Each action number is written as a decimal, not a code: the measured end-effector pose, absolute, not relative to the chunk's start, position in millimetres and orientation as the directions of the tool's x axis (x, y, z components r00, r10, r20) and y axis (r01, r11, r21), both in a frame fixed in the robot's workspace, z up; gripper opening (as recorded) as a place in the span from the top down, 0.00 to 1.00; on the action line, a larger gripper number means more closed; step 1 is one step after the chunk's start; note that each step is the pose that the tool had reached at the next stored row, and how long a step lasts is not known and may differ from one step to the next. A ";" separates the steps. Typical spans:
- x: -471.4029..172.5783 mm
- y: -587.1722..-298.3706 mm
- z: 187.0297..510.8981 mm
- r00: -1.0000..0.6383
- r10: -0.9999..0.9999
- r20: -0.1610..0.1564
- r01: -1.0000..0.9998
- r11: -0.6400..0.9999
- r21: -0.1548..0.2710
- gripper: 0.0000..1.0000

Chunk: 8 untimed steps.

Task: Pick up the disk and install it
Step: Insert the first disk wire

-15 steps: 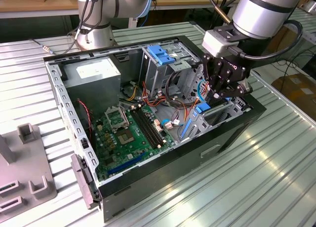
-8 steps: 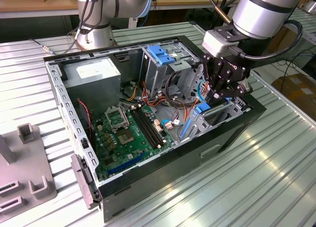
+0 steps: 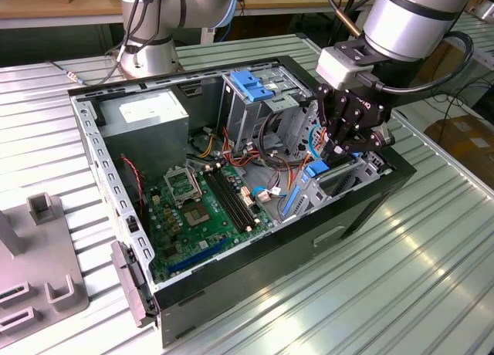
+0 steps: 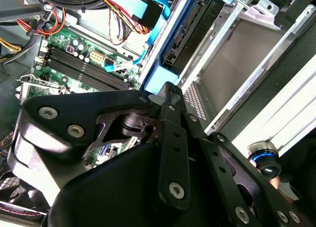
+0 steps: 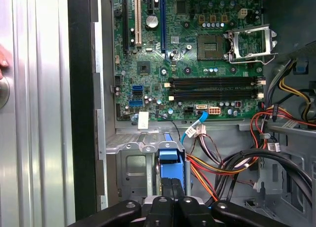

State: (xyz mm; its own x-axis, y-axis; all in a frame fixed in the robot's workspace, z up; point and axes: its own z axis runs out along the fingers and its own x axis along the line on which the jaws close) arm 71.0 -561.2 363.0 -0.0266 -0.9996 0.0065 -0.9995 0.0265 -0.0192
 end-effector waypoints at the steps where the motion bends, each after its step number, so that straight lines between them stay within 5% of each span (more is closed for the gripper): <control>1: 71.0 -561.2 363.0 -0.027 -1.000 0.006 -0.999 0.027 -0.019 0.88; 8: 84.2 -561.2 362.7 -0.027 -1.000 0.006 -0.999 0.027 -0.019 0.88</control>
State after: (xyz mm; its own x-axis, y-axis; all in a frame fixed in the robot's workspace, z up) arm 84.2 -561.2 362.7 -0.0266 -0.9996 0.0064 -0.9995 0.0265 -0.0192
